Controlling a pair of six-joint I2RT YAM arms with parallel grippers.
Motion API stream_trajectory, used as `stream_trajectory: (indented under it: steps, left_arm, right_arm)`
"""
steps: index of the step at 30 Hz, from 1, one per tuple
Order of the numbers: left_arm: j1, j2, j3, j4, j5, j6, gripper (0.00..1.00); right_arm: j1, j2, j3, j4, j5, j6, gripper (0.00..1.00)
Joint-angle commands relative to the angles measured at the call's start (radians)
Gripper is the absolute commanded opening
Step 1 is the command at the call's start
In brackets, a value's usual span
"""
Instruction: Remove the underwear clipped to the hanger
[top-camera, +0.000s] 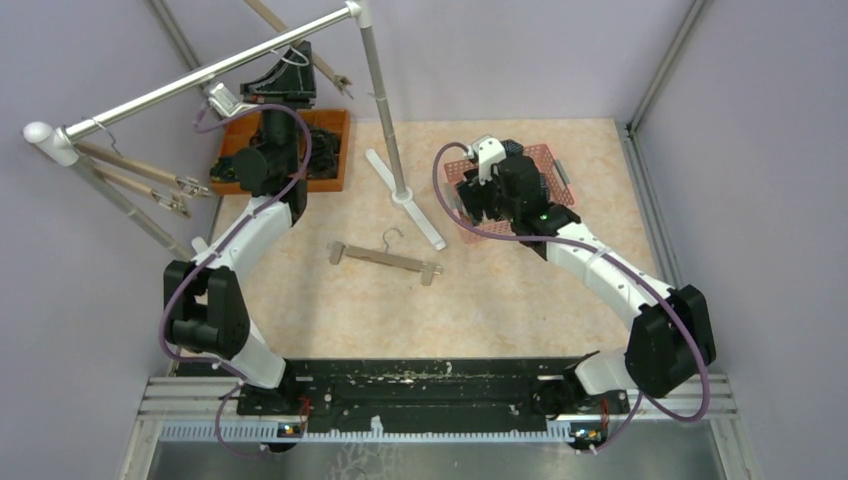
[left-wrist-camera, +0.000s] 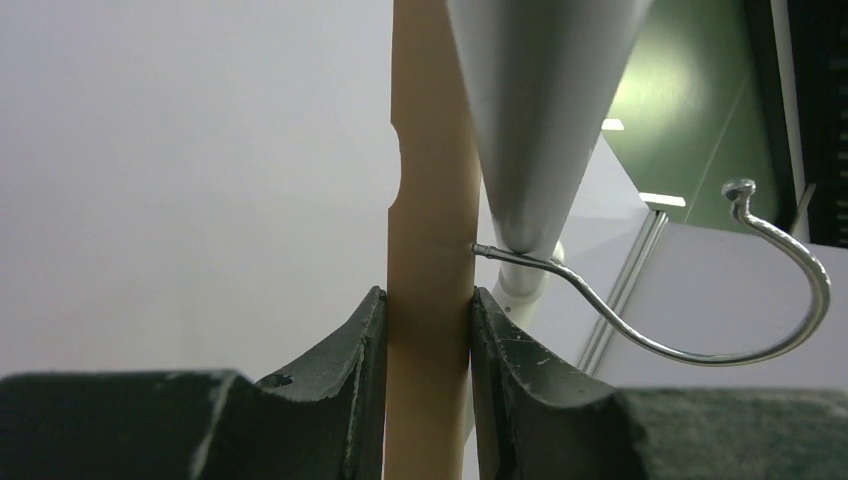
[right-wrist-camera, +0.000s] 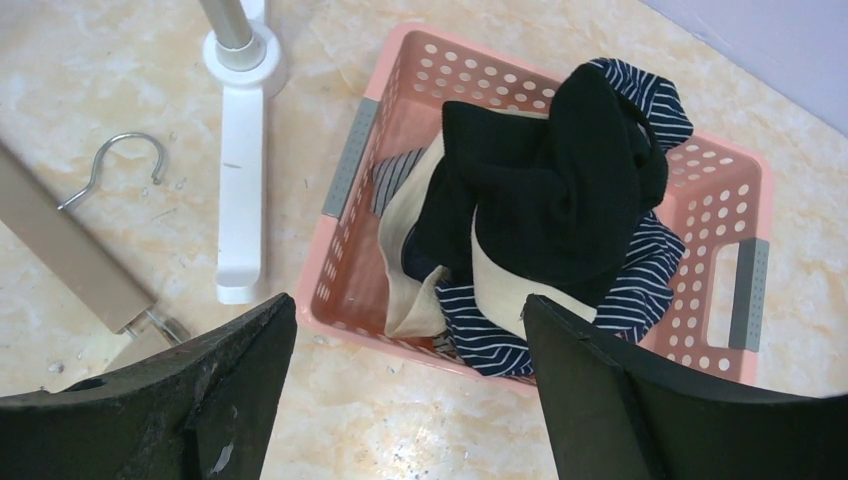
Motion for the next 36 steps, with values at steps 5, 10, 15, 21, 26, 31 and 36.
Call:
stream_trajectory:
  steps: [5, 10, 15, 21, 26, 31, 36]
  left_arm:
    - [0.001, -0.027, 0.031, -0.064, -0.087, -0.228, 0.12]
    - [0.009, 0.015, 0.098, -0.113, -0.077, -0.363, 0.12]
    - [0.028, 0.028, 0.155, -0.193, -0.049, -0.45, 0.11]
    - [0.041, 0.017, 0.148, -0.199, -0.079, -0.585, 0.12]
    - [0.044, 0.016, 0.147, -0.204, -0.072, -0.648, 0.12]
    - [0.043, -0.014, 0.083, -0.175, -0.079, -0.648, 0.21]
    - [0.043, -0.036, 0.032, -0.127, -0.05, -0.639, 0.42]
  right_arm:
    - [0.05, -0.041, 0.009, 0.021, -0.004, -0.048, 0.84]
    - [0.078, -0.061, -0.014, 0.015, 0.042, -0.052, 0.84]
    - [0.093, -0.079, -0.044, 0.043, 0.076, -0.042, 0.84]
    - [0.11, -0.074, -0.056, 0.071, 0.078, -0.024, 0.84]
    - [0.131, -0.057, -0.06, 0.089, 0.065, -0.025, 0.84]
    - [0.161, -0.029, -0.051, 0.087, 0.086, -0.047, 0.84]
    - [0.18, -0.003, -0.039, 0.073, 0.11, -0.079, 0.84]
